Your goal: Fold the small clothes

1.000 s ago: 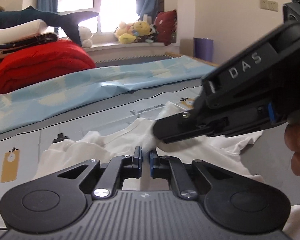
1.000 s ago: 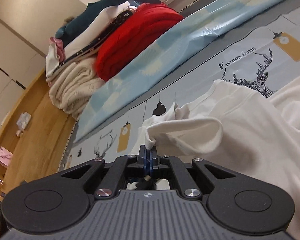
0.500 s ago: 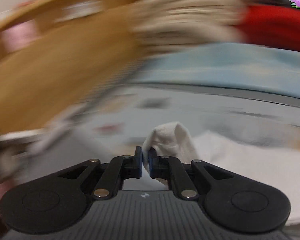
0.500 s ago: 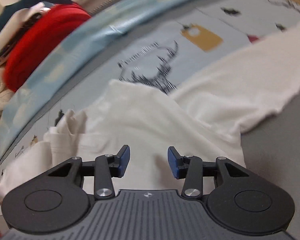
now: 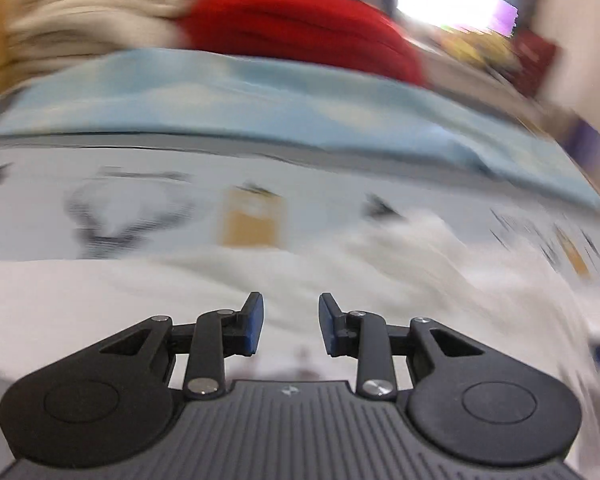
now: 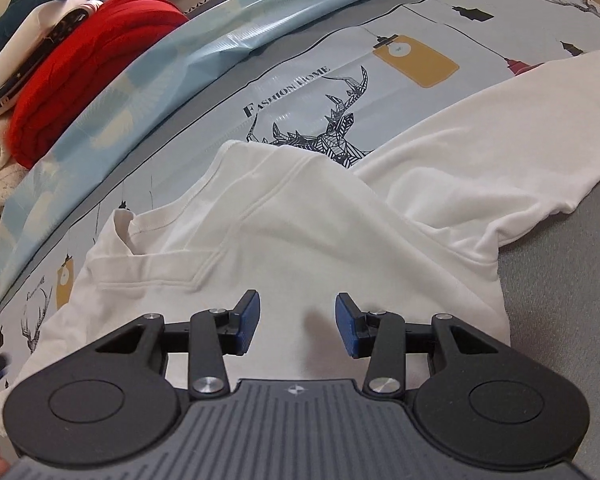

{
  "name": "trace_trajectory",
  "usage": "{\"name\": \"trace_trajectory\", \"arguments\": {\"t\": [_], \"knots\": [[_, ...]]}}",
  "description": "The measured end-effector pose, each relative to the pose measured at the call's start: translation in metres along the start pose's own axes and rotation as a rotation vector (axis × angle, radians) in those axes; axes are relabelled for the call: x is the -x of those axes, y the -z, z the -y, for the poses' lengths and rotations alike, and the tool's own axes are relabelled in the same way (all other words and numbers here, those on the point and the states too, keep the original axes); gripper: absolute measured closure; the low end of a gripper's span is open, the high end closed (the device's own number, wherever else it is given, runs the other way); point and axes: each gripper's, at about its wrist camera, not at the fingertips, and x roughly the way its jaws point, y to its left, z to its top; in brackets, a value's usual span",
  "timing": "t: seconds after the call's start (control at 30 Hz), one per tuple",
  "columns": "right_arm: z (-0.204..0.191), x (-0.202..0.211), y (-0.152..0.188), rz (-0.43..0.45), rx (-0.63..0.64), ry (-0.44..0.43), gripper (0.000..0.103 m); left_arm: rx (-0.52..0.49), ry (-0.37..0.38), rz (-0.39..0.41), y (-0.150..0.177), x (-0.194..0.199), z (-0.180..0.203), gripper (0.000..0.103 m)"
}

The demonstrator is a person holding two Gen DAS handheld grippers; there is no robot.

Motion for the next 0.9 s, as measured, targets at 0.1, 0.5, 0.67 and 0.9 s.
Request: {"name": "trace_trajectory", "arguments": {"t": [0.1, 0.5, 0.67, 0.9], "knots": [[0.0, -0.001, -0.002, 0.003, 0.0, 0.001, 0.059, -0.084, 0.008, -0.077, 0.015, -0.018, 0.022, 0.069], [0.018, 0.001, -0.021, 0.054, 0.001, 0.004, 0.059, -0.045, -0.19, -0.184, 0.013, -0.016, 0.034, 0.055], [0.035, 0.009, -0.04, 0.155, 0.04, -0.01, 0.076, -0.065, -0.152, -0.254, 0.02, -0.031, 0.04, 0.055], [0.061, -0.024, -0.073, 0.182, 0.043, 0.044, 0.081, -0.072, -0.154, -0.337, 0.04, -0.042, 0.031, 0.046]]}}
